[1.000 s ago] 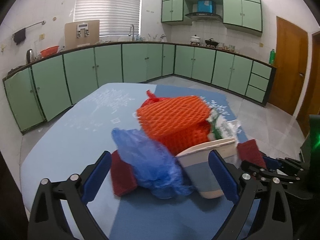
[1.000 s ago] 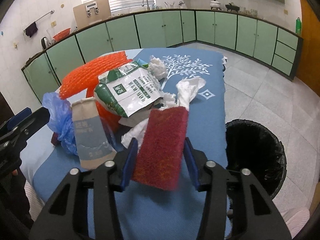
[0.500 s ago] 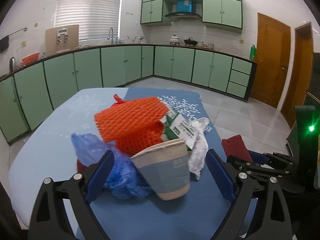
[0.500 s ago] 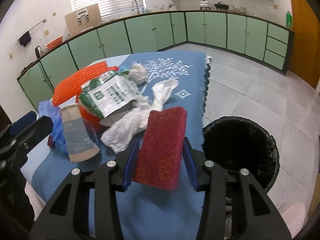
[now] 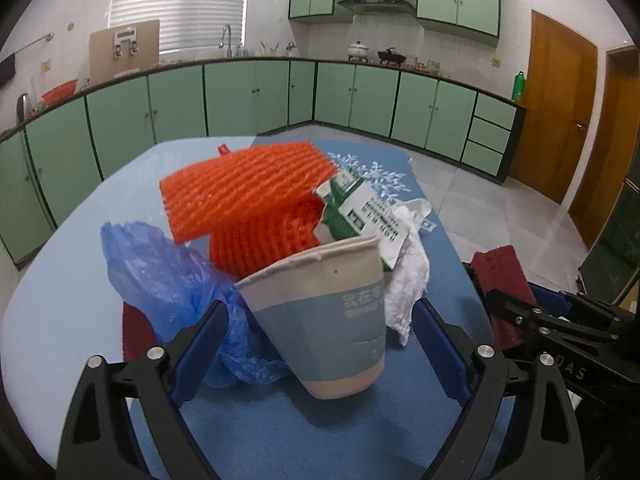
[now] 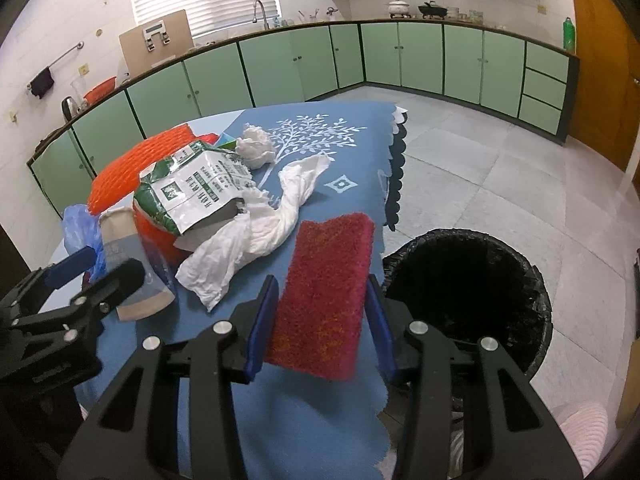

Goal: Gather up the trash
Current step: 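Grasp the paper cup with the left tool while the right tool grasps the red scrub pad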

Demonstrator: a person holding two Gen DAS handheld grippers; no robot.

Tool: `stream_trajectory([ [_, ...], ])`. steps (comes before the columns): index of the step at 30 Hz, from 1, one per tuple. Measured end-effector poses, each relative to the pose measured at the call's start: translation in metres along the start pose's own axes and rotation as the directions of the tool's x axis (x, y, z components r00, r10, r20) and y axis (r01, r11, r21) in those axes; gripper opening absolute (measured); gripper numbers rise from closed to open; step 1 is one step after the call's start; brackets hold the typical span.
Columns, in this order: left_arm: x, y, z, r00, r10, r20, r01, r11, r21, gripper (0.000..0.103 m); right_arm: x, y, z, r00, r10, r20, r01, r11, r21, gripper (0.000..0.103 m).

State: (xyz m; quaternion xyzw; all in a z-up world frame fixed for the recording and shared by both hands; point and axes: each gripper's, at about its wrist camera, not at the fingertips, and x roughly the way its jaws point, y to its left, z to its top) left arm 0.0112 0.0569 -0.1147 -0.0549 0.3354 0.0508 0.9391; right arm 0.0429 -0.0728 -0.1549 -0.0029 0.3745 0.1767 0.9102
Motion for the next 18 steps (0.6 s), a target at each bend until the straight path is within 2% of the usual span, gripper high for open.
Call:
stream_trajectory([
  [9, 0.017, 0.003, -0.003, 0.999, -0.018, -0.041, 0.018, 1.000, -0.003, 0.091, 0.005, -0.001, 0.002, 1.000, -0.005, -0.010, 0.005, 1.000, 0.005, 0.042],
  [14, 0.018, 0.003, -0.004, 0.999, -0.027, -0.043, 0.027, 1.000, 0.006, 0.068, 0.007, -0.002, 0.002, 1.000, -0.006, -0.013, 0.006, 1.000, 0.010, 0.042],
  [18, 0.014, 0.007, -0.005, 0.999, -0.025, -0.039, 0.025, 1.000, -0.010, 0.064, 0.005, -0.002, 0.002, 1.000, -0.003, -0.009, 0.003, 1.000, 0.009, 0.042],
])
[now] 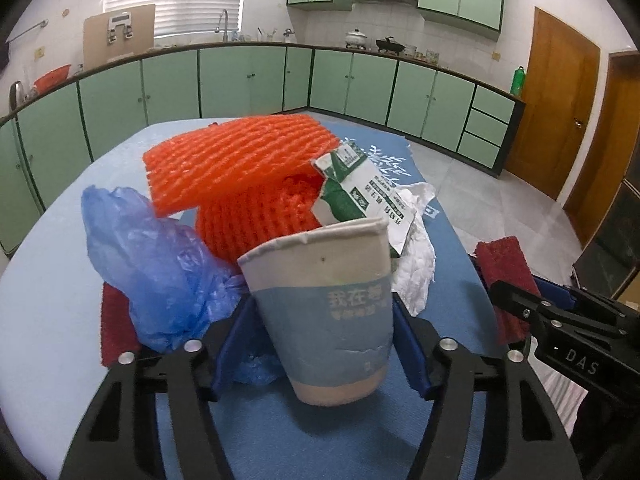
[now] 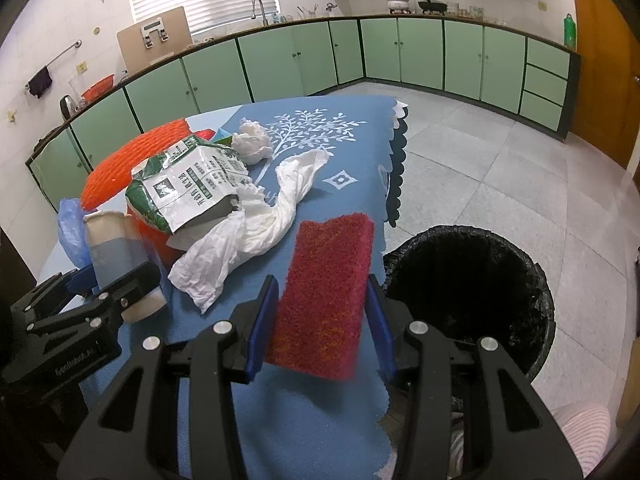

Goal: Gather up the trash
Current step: 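Grasp the paper cup with the left tool while the right tool grasps the red scrub pad, then carry cup and pad over the bin and open both tools to drop them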

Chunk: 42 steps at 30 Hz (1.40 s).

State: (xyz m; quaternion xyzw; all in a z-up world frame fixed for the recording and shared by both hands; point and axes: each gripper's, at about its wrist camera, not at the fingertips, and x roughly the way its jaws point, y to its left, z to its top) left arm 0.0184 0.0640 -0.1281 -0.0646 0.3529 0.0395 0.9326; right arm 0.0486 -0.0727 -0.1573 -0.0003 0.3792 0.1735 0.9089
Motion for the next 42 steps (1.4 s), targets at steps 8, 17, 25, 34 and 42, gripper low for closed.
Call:
stream_trajectory([
  [8, -0.030, -0.004, 0.003, 0.998, -0.008, 0.068, 0.007, 1.000, 0.018, 0.047, -0.011, 0.002, 0.000, 1.000, -0.001, 0.028, 0.001, 1.000, 0.001, 0.042],
  [17, -0.037, -0.006, 0.006, 0.995, -0.041, 0.092, 0.040, 0.999, 0.021, 0.038, -0.024, 0.002, 0.001, 0.998, -0.006, 0.060, 0.006, 1.000, -0.001, 0.042],
  [25, -0.051, -0.021, 0.013, 0.989, -0.080, 0.127, 0.074, 0.996, 0.053, 0.036, -0.043, -0.004, 0.008, 0.995, -0.013, 0.103, 0.012, 1.000, 0.008, 0.042],
  [34, -0.060, -0.060, 0.036, 0.963, -0.205, 0.176, 0.183, 0.974, 0.133, 0.036, -0.064, -0.036, 0.021, 0.986, -0.059, 0.158, 0.049, 0.997, 0.066, 0.042],
  [42, -0.032, -0.105, 0.060, 0.935, -0.309, 0.172, 0.275, 0.941, 0.194, 0.036, -0.068, -0.093, 0.029, 0.971, -0.171, 0.170, 0.149, 0.980, 0.133, 0.042],
])
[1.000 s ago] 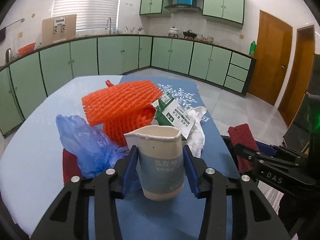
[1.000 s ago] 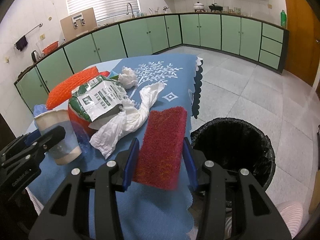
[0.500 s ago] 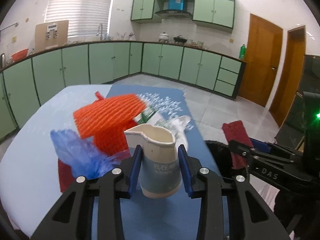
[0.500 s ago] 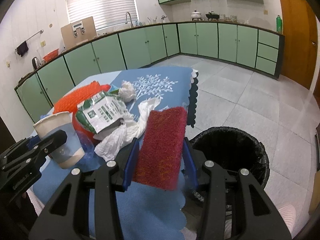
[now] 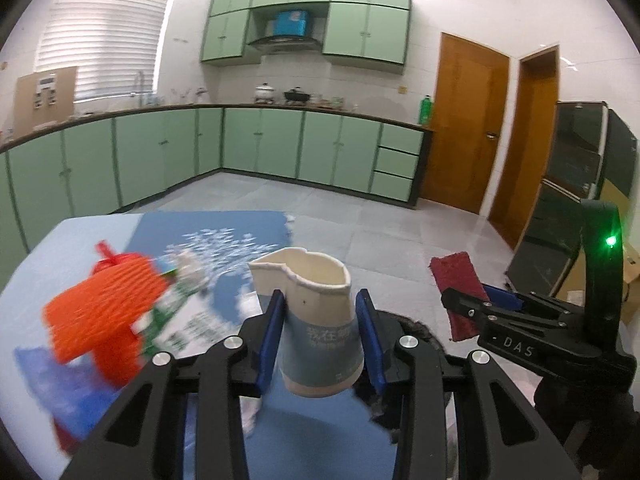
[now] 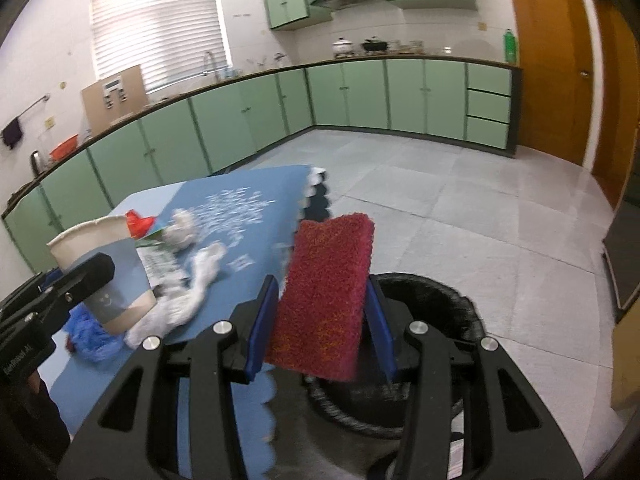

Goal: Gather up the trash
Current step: 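Carry cup and pad over the bin and open both tools to drop them, then return both tools to the table and grasp the orange foam net with the left tool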

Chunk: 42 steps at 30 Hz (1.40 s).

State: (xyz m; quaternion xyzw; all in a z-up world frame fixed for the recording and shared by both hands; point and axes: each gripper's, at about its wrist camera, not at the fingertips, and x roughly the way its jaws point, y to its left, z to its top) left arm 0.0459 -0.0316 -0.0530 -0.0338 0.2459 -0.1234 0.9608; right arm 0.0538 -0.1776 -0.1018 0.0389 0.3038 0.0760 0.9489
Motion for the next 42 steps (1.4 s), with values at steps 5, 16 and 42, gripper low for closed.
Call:
stream_trajectory([
  [5, 0.039, -0.024, 0.011, 0.996, -0.087, -0.009, 0.088, 0.996, 0.017, 0.036, 0.014, -0.032, 0.008, 0.998, -0.059, 0.012, 0.059, 0.998, 0.027, 0.042],
  [16, 0.124, -0.053, 0.014, 0.979, -0.179, -0.098, 0.180, 0.984, 0.004, 0.037, 0.068, -0.088, -0.004, 0.988, -0.139, -0.061, 0.143, 0.987, 0.072, 0.043],
  [42, 0.081, -0.015, 0.025, 0.995, -0.076, -0.060, 0.076, 0.997, -0.010, 0.077, 0.048, -0.056, -0.003, 0.990, -0.144, -0.007, 0.144, 0.985, 0.098, 0.094],
])
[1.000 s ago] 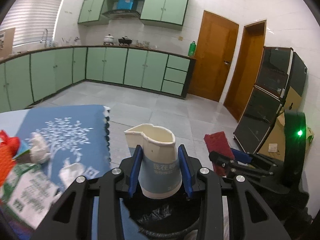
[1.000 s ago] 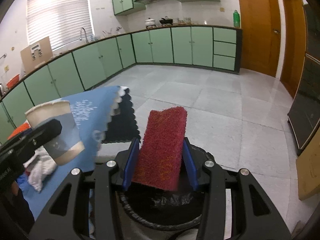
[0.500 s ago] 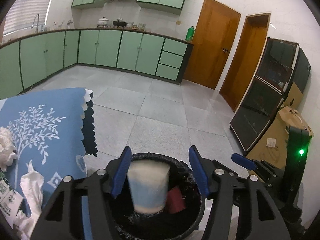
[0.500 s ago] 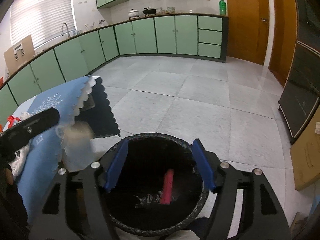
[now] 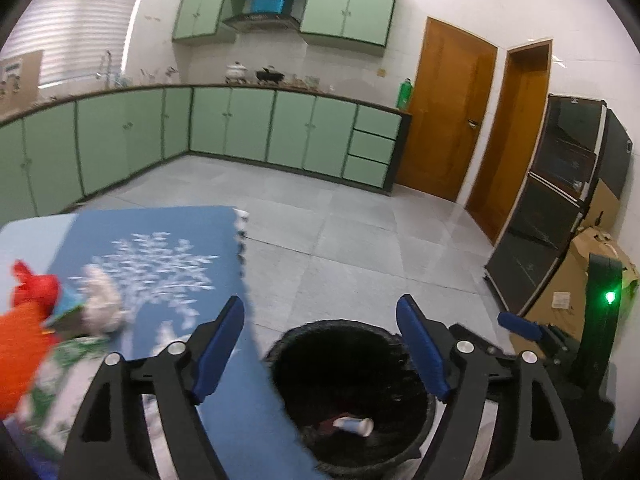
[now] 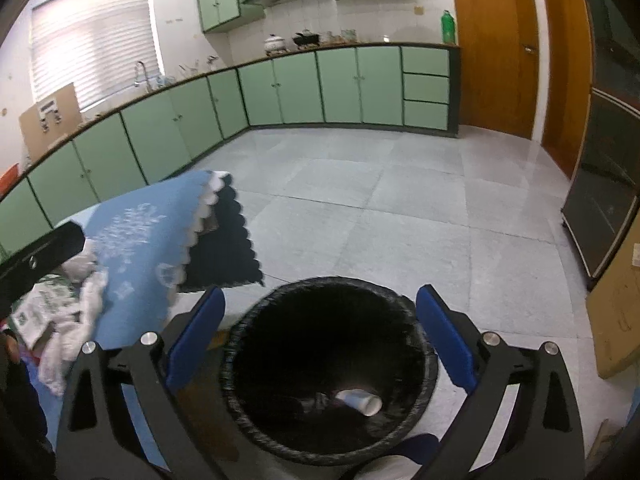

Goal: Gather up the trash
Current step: 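Return both tools to the table and grasp the orange foam net with the left tool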

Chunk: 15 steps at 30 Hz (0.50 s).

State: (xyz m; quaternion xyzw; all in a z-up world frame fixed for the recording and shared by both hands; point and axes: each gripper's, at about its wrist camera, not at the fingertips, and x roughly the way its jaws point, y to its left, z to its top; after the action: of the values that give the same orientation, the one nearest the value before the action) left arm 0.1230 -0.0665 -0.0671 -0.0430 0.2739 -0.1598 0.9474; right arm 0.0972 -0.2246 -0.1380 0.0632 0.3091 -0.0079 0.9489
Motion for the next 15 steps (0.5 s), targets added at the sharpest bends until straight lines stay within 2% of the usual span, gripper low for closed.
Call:
stream_trajectory([
  [6, -0.055, 0.030, -0.007, 0.993, 0.109, 0.032, -0.109, 0.994, -0.025, 0.078, -0.018, 0.038, 0.003, 0.997, 0.071, 0.023, -0.070, 0.997, -0.023, 0.094],
  [15, -0.118, 0.071, -0.031, 0.958, 0.279, 0.070, -0.274, 0.959, -0.075, 0.078, -0.031, 0.101, -0.004, 0.984, 0.173, 0.034, -0.169, 0.982, -0.087, 0.094],
])
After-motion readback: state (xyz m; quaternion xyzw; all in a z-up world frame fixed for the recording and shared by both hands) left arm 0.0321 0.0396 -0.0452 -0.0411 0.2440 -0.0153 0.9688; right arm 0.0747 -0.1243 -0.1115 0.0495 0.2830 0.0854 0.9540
